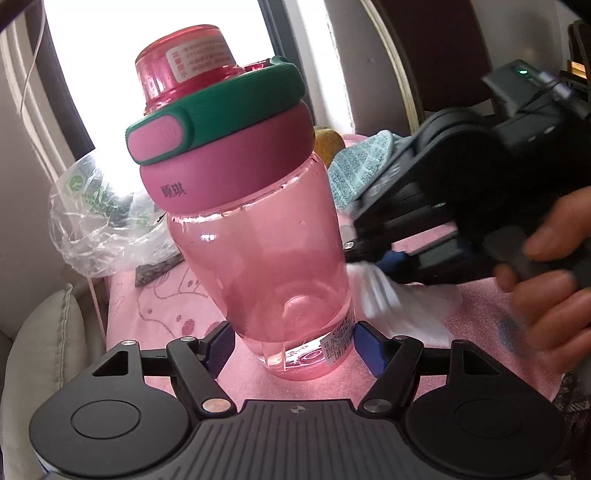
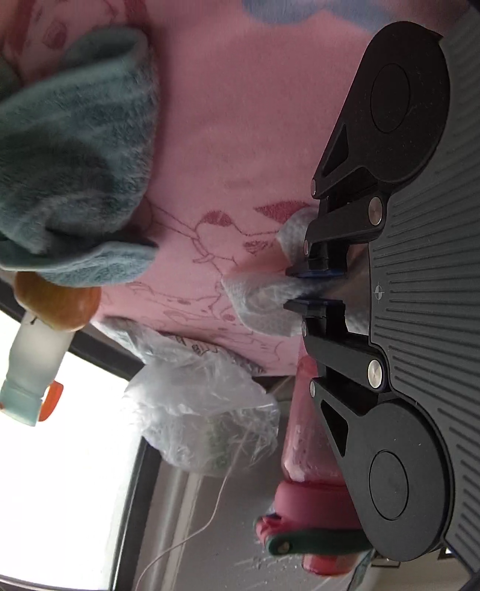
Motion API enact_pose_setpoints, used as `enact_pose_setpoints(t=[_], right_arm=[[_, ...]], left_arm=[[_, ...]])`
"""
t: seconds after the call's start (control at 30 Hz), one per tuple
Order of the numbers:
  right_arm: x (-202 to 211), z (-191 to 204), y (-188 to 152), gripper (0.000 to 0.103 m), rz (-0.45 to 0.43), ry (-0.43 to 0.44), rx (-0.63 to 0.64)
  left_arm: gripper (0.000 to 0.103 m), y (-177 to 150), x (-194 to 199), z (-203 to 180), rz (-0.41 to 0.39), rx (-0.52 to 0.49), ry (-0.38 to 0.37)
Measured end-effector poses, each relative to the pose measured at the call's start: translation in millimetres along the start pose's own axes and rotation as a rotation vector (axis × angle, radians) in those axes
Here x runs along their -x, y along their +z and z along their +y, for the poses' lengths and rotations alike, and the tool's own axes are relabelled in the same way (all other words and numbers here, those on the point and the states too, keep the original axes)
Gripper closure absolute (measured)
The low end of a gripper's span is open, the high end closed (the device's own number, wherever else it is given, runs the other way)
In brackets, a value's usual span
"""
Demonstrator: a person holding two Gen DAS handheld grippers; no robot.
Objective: Clean container
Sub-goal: 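Hold the pink bottle with the left gripper while the right gripper wipes its side with the tissue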
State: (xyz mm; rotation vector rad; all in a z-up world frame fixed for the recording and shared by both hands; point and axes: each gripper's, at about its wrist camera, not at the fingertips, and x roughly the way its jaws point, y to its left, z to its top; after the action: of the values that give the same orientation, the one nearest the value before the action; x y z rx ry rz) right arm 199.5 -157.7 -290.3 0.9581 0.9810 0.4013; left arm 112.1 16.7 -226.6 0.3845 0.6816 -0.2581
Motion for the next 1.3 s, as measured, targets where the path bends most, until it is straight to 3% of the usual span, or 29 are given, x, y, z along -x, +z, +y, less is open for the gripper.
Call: enact_pose_setpoints(t=[0.17,0.27,0.4,0.6,0.77,0.87,1.13,1.3], right_arm=[[24,15,-2,0.088,-0.068,-0.063,0.100],[28,11,-2,0.088,-0.045,-0.039,0.069],[53,7,-3,0.088,-0.117,-0.050,0.077],[79,-3,6,0.087,-0.172,-0.043,0.032],[80,-6,6,0.087,-0.169,-0.046,0.024],[80,-6,5,0.086,-0.163,-0.040,0.031],[79,7,1,0.087,-0.139,0.026,0.094],[77,26,3,0.087,-0.122,0.213,0.083]], left_arm=[[0.034,8,-14,7,-0.036,-0.044,-0.072],[0.034,12,-18,16,-0.026,0.011,-0.093],[0.022,15,-4,7,-0.035,0.094,-0.007],[0.021,30,5,-8,-0.039,0.268,0.064],[0.023,40,-24,-7,0.014,0.295,0.162],[0.030,34,-26,0,0.016,0.322,0.103],[0.032,17,-7,25,0.030,0.153,-0.129],[0.032,5,0,30,0.016,0.152,-0.148]])
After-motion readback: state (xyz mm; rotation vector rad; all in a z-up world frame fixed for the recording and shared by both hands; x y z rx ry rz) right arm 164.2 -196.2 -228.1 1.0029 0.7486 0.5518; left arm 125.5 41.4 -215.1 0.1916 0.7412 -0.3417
